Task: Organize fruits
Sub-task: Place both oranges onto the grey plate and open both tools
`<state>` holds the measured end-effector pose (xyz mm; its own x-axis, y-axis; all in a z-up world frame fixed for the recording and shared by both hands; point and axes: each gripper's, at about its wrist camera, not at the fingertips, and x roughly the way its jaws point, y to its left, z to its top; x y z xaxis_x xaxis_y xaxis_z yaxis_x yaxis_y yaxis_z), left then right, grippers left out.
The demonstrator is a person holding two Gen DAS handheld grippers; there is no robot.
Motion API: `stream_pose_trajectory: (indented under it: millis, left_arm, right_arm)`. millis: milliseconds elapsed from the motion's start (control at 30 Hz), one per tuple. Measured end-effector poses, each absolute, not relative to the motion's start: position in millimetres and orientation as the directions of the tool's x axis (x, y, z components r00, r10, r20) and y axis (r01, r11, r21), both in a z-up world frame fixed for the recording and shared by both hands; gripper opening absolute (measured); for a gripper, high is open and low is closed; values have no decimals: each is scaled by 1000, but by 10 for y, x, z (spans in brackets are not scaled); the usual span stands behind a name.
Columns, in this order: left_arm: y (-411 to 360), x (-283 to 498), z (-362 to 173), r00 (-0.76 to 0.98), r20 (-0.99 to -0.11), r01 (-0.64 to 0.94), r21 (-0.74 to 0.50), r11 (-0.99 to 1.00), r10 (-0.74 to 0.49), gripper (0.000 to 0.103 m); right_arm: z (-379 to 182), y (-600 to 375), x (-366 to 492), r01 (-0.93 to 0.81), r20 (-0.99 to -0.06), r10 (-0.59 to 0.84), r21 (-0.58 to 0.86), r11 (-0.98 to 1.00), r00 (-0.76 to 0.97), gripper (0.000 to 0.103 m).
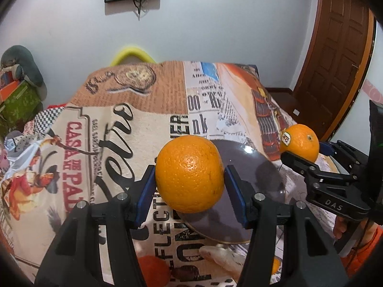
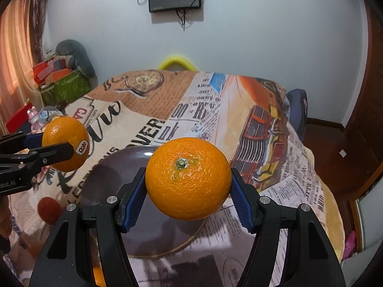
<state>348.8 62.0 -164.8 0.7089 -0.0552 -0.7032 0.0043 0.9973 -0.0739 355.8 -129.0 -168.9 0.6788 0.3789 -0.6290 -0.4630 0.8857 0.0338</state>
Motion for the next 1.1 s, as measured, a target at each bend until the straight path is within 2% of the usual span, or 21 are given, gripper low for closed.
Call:
stream_pose_trajectory:
  millis: [467,700,833,900,967,1100]
  left_arm:
    - [585,3897,-2143,598,-793,24,-126,992,-115,57]
    - [528,3894,-2007,665,-742,32,-86,996,-86,56]
    - [545,3890,-2003,653,-753,28,-82,996,-81,56]
    - [583,3865,-1999,649,-756,17,-96,995,-84,56]
    - [624,3807,-1973,650,-755,3,-109,994,-85,56]
    - [667,3626,-1855,658,-749,-7,-109,994,-78,56]
  right_arm:
    - [-2096,-1055,3889,-520,-744,366,29,854,559,63]
    - [-2264,-1028,3977,-518,-784,340,27,855,519,64]
    - [-2258,-1010,3949,-520,-784,328,8,854,526,64]
    - [-2201,-1019,3904,-521,-772,333,2,854,542,73]
    - [-2113,-1045,3844,-516,-753,337,-4,857,565,77]
    - [-1938,-1114,3691,-510,-732,338,-15,860,592,77]
